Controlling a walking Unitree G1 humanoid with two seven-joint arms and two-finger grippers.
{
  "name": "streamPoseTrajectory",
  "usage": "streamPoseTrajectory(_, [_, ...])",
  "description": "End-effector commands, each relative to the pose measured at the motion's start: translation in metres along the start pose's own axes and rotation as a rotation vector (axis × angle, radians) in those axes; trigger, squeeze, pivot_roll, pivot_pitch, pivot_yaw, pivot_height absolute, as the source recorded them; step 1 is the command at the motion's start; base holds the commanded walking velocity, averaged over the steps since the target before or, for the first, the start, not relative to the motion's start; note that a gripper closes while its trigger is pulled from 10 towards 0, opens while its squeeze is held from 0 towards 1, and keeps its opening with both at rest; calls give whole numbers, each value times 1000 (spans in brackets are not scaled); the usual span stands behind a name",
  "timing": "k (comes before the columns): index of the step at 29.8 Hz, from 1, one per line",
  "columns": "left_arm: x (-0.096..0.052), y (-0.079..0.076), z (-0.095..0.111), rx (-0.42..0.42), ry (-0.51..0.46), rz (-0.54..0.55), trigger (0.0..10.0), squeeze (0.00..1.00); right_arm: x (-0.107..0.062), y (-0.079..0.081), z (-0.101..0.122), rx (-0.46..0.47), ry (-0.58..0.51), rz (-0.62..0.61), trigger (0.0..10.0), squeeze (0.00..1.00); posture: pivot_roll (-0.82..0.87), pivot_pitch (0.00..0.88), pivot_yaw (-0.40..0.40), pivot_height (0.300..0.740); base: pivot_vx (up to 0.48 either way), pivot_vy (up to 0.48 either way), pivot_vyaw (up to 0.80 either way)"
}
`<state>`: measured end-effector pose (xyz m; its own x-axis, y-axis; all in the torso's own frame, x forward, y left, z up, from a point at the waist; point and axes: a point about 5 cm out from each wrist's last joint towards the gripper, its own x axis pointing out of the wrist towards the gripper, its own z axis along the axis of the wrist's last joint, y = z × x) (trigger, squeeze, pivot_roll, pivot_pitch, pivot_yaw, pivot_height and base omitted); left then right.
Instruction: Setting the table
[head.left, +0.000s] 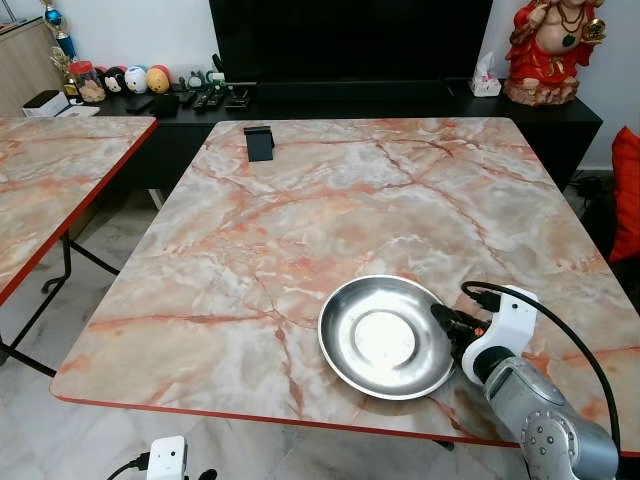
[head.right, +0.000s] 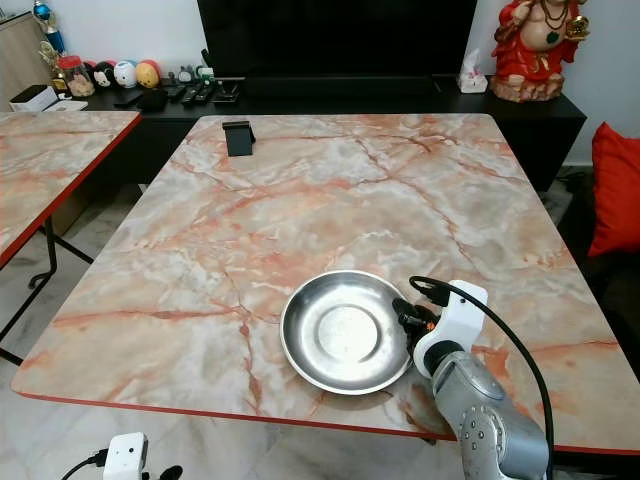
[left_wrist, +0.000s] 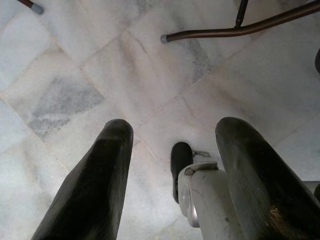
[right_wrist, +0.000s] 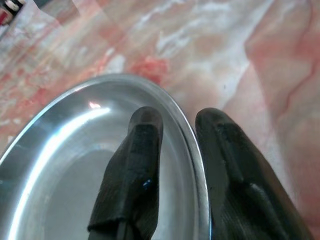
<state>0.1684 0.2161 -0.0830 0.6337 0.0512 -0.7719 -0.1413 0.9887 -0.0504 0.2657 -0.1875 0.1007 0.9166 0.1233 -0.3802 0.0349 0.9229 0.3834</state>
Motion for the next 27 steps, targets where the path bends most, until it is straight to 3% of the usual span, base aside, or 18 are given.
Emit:
streamPoseTrajectory(1, [-2, 3, -6, 4, 23, 4, 10000, 0, -1, 8, 7, -40, -25, 29, 10000, 0, -131, 0, 47, 740, 0, 0, 0])
streamPoseTrajectory(8, [1, -10, -5, 12, 24, -14, 10000, 0, -1, 0, 6, -109, -27, -25, 10000, 0, -132, 0, 46, 740, 0, 0, 0])
streamPoseTrajectory(11, [2, -13, -3, 14, 22, -17, 10000, 0, -1, -2, 14, -203, -94, -60, 10000, 0, -131, 0, 46, 740, 0, 0, 0])
streamPoseTrajectory(13, [2, -14, -3, 14, 22, -17, 10000, 0, -1, -2, 15, -218, -107, -67, 10000, 0, -131, 0, 46, 740, 0, 0, 0])
streamPoseTrajectory(17, [5, -28, 3, 26, -2, -25, 10000, 0, -5, -5, 31, -350, -328, -156, 10000, 0, -134, 0, 60, 740, 0, 0, 0])
streamPoseTrajectory(20, [6, -31, 5, 37, -12, -24, 10000, 0, -5, -8, 29, -417, -391, -194, 10000, 0, -138, 0, 74, 740, 0, 0, 0])
streamPoseTrajectory(23, [5, -30, 5, 58, -24, -23, 10000, 0, -6, -7, 22, -477, -435, -184, 10000, 0, -123, 0, 81, 740, 0, 0, 0])
streamPoseTrajectory(25, [-1, 1, 1, 42, -29, 9, 10000, 0, -9, -12, 22, -436, -463, -199, 10000, 0, -122, 0, 84, 740, 0, 0, 0])
streamPoseTrajectory(27, [-2, 6, 1, 42, -31, 14, 10000, 0, -10, -12, 22, -440, -467, -198, 10000, 0, -125, 0, 89, 740, 0, 0, 0])
